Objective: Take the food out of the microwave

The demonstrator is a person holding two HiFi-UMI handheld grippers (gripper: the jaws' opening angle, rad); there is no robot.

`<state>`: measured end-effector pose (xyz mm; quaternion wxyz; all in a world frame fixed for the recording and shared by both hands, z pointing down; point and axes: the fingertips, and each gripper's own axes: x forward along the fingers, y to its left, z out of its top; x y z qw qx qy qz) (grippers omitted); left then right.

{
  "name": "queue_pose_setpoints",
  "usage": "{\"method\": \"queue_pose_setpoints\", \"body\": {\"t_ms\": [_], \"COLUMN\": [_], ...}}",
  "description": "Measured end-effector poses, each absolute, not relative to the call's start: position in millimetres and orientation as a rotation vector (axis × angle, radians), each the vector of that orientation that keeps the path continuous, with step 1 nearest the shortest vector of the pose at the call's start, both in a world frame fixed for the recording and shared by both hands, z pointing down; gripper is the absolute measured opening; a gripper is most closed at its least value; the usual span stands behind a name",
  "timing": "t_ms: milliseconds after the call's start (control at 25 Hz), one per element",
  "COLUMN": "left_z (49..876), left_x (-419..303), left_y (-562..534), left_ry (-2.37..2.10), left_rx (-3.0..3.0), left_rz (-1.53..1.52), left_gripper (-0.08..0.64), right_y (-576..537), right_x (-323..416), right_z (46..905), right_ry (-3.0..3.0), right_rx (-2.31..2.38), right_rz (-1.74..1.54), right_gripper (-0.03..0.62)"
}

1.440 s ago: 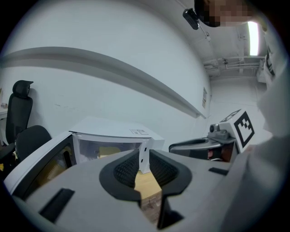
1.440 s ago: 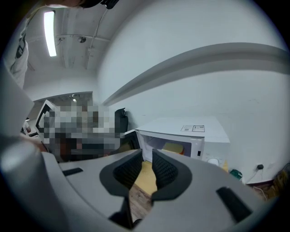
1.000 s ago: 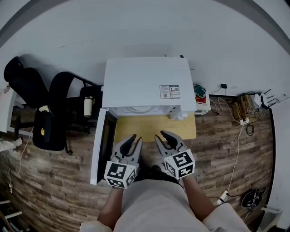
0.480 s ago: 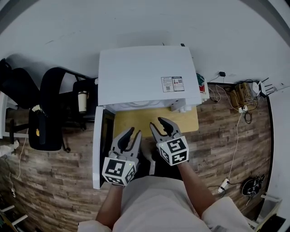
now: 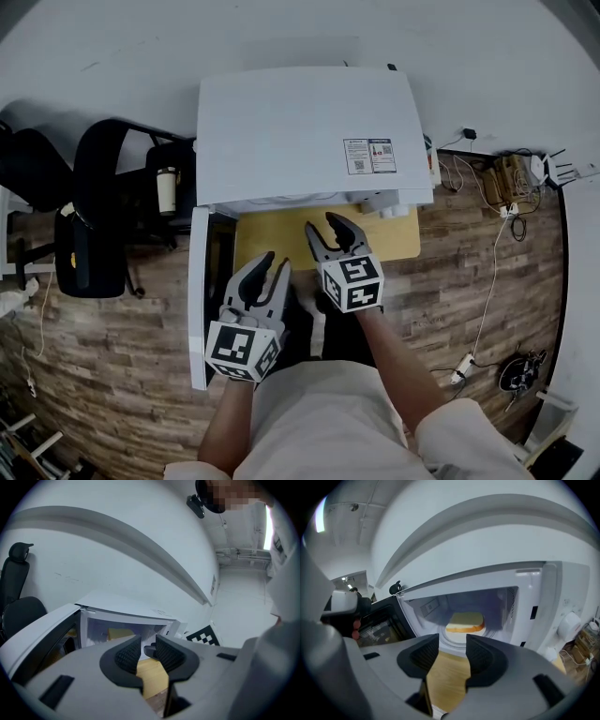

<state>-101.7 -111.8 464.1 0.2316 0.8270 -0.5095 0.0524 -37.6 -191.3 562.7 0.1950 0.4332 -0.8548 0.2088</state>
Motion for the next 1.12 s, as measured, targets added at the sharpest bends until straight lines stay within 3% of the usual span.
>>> {"method": "queue_pose_setpoints", "body": {"t_ms": [400,1120], "left_z": [468.5,478.0], "left_x": [-106.1,-107.5], "left_y": [-111.1,-104.6], "left_ry": [-1.390,-1.389], "left_rx": [2.263,2.229], "left_rz": [0.143,0.133], "left_gripper": [0.077,0.077], "right_y": [-226.1,-269.9], "right_x": [-47.6,-47.4], "right_z": [596.7,631.5], "right_ry": [-2.367,-2.312], "right_rx": [1.308,1.517], "right_rz": [0.655,1.122], "right_gripper": [0.203,0.259]}}
